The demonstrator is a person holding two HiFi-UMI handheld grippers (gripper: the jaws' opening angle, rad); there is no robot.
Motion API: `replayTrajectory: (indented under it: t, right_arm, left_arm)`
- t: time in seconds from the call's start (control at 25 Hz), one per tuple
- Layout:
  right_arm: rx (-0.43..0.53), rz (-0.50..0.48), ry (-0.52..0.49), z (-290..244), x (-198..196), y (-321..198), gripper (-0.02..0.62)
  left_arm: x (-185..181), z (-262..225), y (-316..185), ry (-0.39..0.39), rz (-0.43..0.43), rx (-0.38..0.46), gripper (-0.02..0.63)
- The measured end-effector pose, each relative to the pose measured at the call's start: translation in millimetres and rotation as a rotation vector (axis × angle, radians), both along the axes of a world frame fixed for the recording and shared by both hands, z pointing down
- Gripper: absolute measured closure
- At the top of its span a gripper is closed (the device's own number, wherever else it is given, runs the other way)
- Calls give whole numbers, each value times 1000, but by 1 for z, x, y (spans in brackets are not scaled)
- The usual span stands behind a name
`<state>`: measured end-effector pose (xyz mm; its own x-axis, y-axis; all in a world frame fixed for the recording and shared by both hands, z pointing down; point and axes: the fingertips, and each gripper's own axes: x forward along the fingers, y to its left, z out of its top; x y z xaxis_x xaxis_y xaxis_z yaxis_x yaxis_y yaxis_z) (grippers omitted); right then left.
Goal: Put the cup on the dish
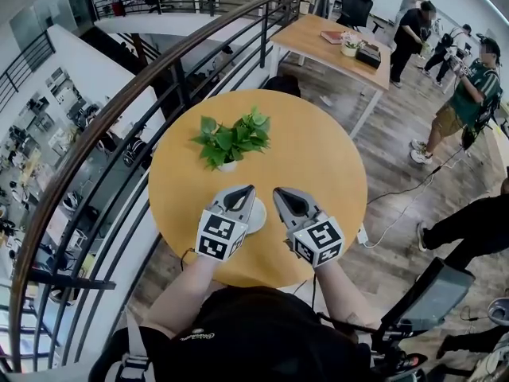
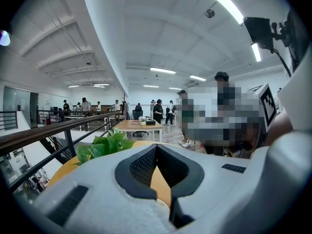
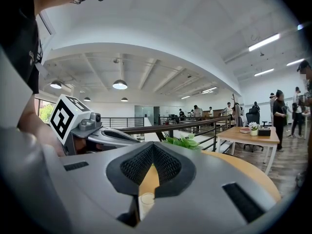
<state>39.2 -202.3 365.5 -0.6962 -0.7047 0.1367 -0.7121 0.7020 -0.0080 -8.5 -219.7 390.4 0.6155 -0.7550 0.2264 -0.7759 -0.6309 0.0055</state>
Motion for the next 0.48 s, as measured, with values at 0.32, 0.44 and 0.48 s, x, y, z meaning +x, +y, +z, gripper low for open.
replayTrajectory:
  t: [0.32,0.44,0.48]
  right_arm:
    - [-19,1,7,7,-2,1,592]
    - [-32,5,6,10,0,0,592]
    - [-36,6,5,11,1,-1,592]
  left_arm:
    - [-4,2,1,-4,3,-7,600]
    - [-4,2,2,-10,6,-12,600]
    - [-3,2,3,-12,6,-14,600]
